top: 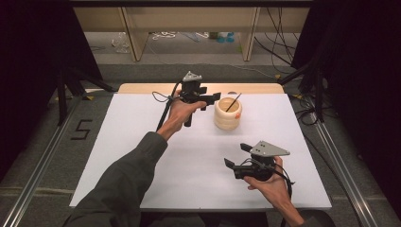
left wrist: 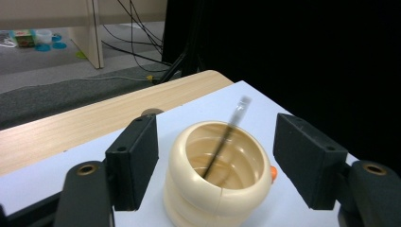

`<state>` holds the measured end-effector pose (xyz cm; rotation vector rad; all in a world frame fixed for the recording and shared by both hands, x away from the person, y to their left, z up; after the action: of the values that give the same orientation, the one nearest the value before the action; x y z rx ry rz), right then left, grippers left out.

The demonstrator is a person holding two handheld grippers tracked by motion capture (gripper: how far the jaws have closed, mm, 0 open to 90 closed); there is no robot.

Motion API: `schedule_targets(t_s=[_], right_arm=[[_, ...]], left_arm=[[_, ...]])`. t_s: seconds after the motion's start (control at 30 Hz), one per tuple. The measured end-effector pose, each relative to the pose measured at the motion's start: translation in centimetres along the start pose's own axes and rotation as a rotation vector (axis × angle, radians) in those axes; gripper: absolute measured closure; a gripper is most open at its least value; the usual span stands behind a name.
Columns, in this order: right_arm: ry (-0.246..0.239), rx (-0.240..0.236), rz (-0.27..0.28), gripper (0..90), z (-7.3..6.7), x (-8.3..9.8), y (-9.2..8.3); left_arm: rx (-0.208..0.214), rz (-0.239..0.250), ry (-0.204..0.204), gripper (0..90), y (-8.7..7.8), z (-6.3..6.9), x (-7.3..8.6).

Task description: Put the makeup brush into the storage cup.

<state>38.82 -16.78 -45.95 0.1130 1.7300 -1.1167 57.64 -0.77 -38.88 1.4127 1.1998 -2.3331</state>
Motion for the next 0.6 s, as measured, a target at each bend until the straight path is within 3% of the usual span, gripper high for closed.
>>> schedule_targets(t_s=[0.1,0.13,0.17,0.33,0.6], right_arm=[[0.016,-0.023,0.029,18.0,-0.2,-0.2,0.2],[0.001,-0.006,0.041,17.9,0.0,-0.2,0.1],[0.0,0.001,0.022,17.9,0.1,-0.1,0.0],[0.008,-0.002,0.051,17.9,0.1,-0.3,0.0],[0.025,0.001,0.044,17.7,0.3,-0.3,-0.3]], left_arm=[[-0.001,-0.006,0.0,29.8,-0.7,0.0,0.2],[0.0,-0.002,0.001,29.5,-1.0,0.0,0.3],[0.005,0.004,0.002,29.3,-1.2,0.0,0.3],[0.014,0.014,0.008,28.6,-2.4,0.0,0.7],[0.038,0.032,0.03,28.0,-4.2,0.6,1.7]])
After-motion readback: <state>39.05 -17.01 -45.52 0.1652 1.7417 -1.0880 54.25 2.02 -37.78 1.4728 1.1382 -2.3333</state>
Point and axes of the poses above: each handheld gripper's, and its own axes: y roughly forward along the jaws, x roughly out of its underside, z roughly to its right, the point moved 6 cm from there along y, roughly forward along the jaws, and after that the axes turned 13 degrees about -z, right-handed, at the moved point
